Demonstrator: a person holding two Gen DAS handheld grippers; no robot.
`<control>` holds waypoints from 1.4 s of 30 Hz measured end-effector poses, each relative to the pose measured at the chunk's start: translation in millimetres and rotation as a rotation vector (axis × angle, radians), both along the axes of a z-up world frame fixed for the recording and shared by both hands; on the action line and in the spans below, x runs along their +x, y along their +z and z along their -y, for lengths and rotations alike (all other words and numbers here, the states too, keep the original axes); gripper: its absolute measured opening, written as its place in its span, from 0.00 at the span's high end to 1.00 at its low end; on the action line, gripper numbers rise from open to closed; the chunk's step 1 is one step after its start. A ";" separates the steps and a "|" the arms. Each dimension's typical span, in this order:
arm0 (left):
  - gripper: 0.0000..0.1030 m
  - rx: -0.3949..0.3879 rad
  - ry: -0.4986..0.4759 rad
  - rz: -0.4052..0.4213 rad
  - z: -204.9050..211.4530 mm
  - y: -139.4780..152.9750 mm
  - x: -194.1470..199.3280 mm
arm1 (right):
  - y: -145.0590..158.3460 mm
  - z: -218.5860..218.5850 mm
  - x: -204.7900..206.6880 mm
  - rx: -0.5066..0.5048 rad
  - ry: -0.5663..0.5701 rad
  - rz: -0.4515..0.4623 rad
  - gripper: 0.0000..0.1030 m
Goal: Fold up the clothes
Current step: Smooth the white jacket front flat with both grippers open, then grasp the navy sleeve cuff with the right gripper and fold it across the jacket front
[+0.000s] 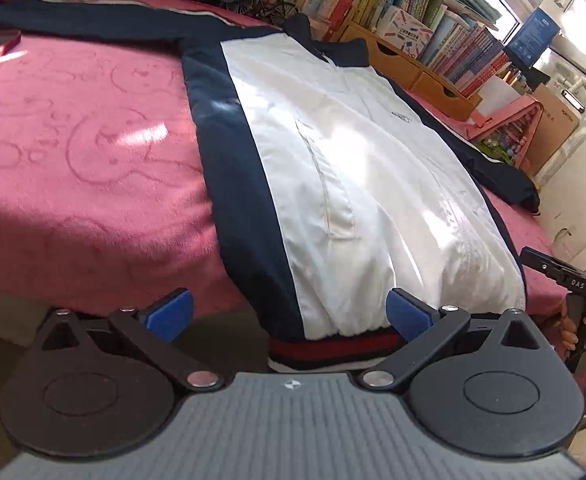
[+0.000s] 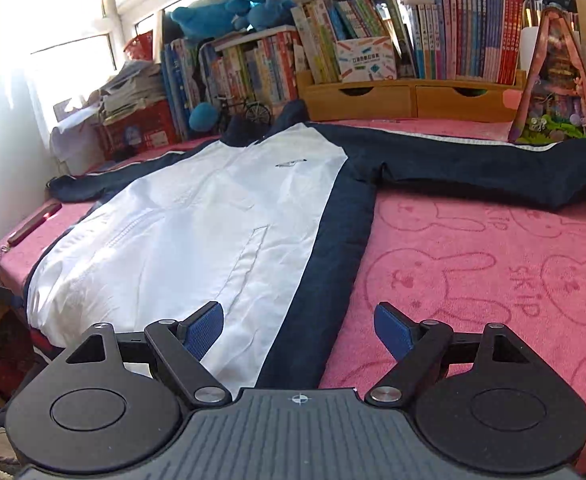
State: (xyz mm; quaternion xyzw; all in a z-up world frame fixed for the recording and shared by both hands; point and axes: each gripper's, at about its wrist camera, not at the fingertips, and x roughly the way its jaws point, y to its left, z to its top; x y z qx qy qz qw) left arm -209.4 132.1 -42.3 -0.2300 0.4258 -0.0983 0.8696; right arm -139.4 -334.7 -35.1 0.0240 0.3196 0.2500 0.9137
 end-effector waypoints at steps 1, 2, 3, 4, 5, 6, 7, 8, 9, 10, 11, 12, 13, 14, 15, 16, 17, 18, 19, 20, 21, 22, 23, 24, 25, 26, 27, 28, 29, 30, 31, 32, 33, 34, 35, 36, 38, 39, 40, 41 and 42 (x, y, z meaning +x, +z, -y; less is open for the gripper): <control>0.00 -0.055 -0.001 -0.021 1.7 -8.6 -4.9 | -2.7 -0.6 -4.3 0.006 -0.001 -0.014 0.20; 0.00 -0.094 -0.007 -0.034 3.1 -17.0 -8.8 | -5.0 -0.5 -7.8 0.017 0.001 -0.027 0.20; 0.00 -0.127 -0.009 -0.038 4.4 -29.3 -14.1 | -7.2 -0.8 -12.8 0.030 0.006 -0.035 0.19; 0.00 -0.138 0.012 -0.042 4.3 -40.1 -13.8 | -8.3 -0.8 -17.3 0.035 0.014 -0.029 0.18; 0.00 -0.161 0.050 -0.060 1.7 -50.4 -9.0 | -9.3 -0.8 -21.7 0.041 0.023 -0.023 0.18; 0.00 -0.190 0.088 -0.075 -1.1 -60.4 -4.3 | -9.6 0.5 -26.6 0.042 0.029 -0.021 0.18; 0.01 -0.260 0.112 -0.061 -5.9 -68.3 -0.6 | -9.0 0.9 -29.8 0.044 0.035 -0.025 0.18; 0.04 -0.327 0.132 -0.045 -10.1 -75.7 2.7 | -7.8 1.4 -32.9 0.049 0.041 -0.031 0.18; 0.25 -0.374 0.127 -0.028 -10.1 -78.9 4.0 | -7.4 3.2 -35.9 0.060 0.048 -0.044 0.18; 0.48 -0.420 0.121 -0.010 -10.0 -82.1 5.4 | -7.0 4.9 -39.0 0.072 0.055 -0.056 0.17; 0.57 -0.462 0.115 0.006 -9.7 -84.8 6.3 | -8.3 7.1 -41.4 0.087 0.060 -0.081 0.17; 0.74 -0.466 0.108 0.013 -7.4 -82.5 4.3 | -9.7 9.3 -43.8 0.102 0.066 -0.106 0.15; 0.84 -0.463 0.110 0.022 -6.7 -77.2 0.1 | -11.1 11.5 -46.2 0.117 0.072 -0.131 0.14; 0.90 -0.461 0.112 0.030 -6.3 -71.7 -4.1 | -15.8 11.7 -45.5 0.132 0.074 -0.168 0.14; 0.93 -0.474 0.120 0.043 -9.4 -64.3 -9.6 | -20.6 11.8 -44.7 0.148 0.077 -0.205 0.14; 0.93 -0.478 0.126 0.079 -15.2 -52.8 -16.4 | -24.4 11.2 -43.9 0.166 0.079 -0.221 0.14; 0.93 -0.478 0.132 0.115 -21.1 -41.0 -23.0 | -28.1 10.7 -43.2 0.184 0.081 -0.236 0.14; 0.93 -0.452 0.142 0.153 -27.7 -27.7 -28.5 | -31.7 8.4 -40.5 0.219 0.084 -0.253 0.14; 0.93 -0.408 0.160 0.183 -34.2 -15.3 -32.7 | -35.3 6.1 -37.7 0.255 0.087 -0.270 0.14; 0.93 -0.363 0.178 0.210 -40.3 -3.5 -36.6 | -37.0 3.7 -36.0 0.282 0.090 -0.282 0.14; 0.93 -0.303 0.188 0.219 -43.5 3.2 -37.8 | -40.6 -1.3 -32.8 0.311 0.094 -0.303 0.14; 0.93 -0.251 0.187 0.203 -45.5 7.7 -37.6 | -42.7 -5.4 -31.6 0.316 0.103 -0.316 0.16; 0.92 -0.221 0.178 0.172 -45.5 7.7 -37.0 | -45.9 -11.5 -30.1 0.317 0.122 -0.328 0.16; 0.90 -0.197 0.152 0.127 -43.1 3.9 -34.9 | -48.6 -15.3 -29.2 0.310 0.135 -0.341 0.16; 0.85 -0.142 0.130 0.062 -36.7 -2.4 -31.8 | -51.2 -19.1 -28.3 0.303 0.149 -0.354 0.17; 0.81 -0.081 0.109 -0.004 -30.3 -8.7 -28.6 | -49.4 -21.7 -28.1 0.258 0.162 -0.356 0.17; 0.76 0.019 0.095 -0.074 -23.3 -14.4 -25.6 | -47.6 -24.2 -27.9 0.212 0.176 -0.358 0.18; 0.76 0.124 0.086 -0.120 -18.7 -16.2 -25.0 | -42.0 -25.3 -28.5 0.164 0.186 -0.338 0.18; 0.76 0.225 0.077 -0.161 -14.7 -17.3 -24.8 | -29.6 -24.9 -31.2 0.100 0.211 -0.288 0.18; 0.76 0.287 0.070 -0.164 -16.1 -12.2 -27.2 | -14.7 -23.4 -33.6 0.061 0.241 -0.229 0.18; 0.76 0.313 0.062 -0.147 -20.7 -3.1 -30.3 | -0.5 -22.9 -34.1 0.049 0.278 -0.196 0.18; 0.75 0.313 0.059 -0.106 -28.1 11.9 -33.7 | 11.8 -26.7 -33.2 0.035 0.298 -0.136 0.18; 0.72 0.299 0.061 -0.054 -34.6 28.1 -34.8 | 24.1 -30.7 -32.2 0.022 0.316 -0.074 0.15; 0.70 0.288 0.059 0.013 -37.8 46.2 -31.8 | 36.4 -34.7 -31.3 0.008 0.335 -0.013 0.13; 0.67 0.279 0.058 0.081 -40.3 63.9 -28.2 | 46.8 -51.8 -25.9 -0.011 0.376 0.052 0.13; 0.49 0.289 0.057 0.153 -36.3 78.8 -18.7 | 57.1 -69.3 -20.3 -0.031 0.418 0.118 0.11; 0.12 0.343 0.049 0.282 -15.7 97.0 10.7 | 61.3 -107.4 -0.1 -0.044 0.444 0.230 0.04; 0.10 0.359 0.035 0.323 -3.3 97.1 28.7 | 58.1 -124.0 12.8 -0.056 0.439 0.258 0.03; 0.10 0.367 0.011 0.337 8.9 92.6 47.9 | 50.0 -142.4 32.1 -0.078 0.422 0.245 0.03; 0.10 0.378 -0.011 0.329 20.4 87.9 65.3 | 41.7 -160.9 51.5 -0.101 0.405 0.231 0.04; 0.11 0.403 -0.040 0.308 32.0 77.0 80.7 | 32.5 -170.1 72.2 -0.112 0.377 0.195 0.05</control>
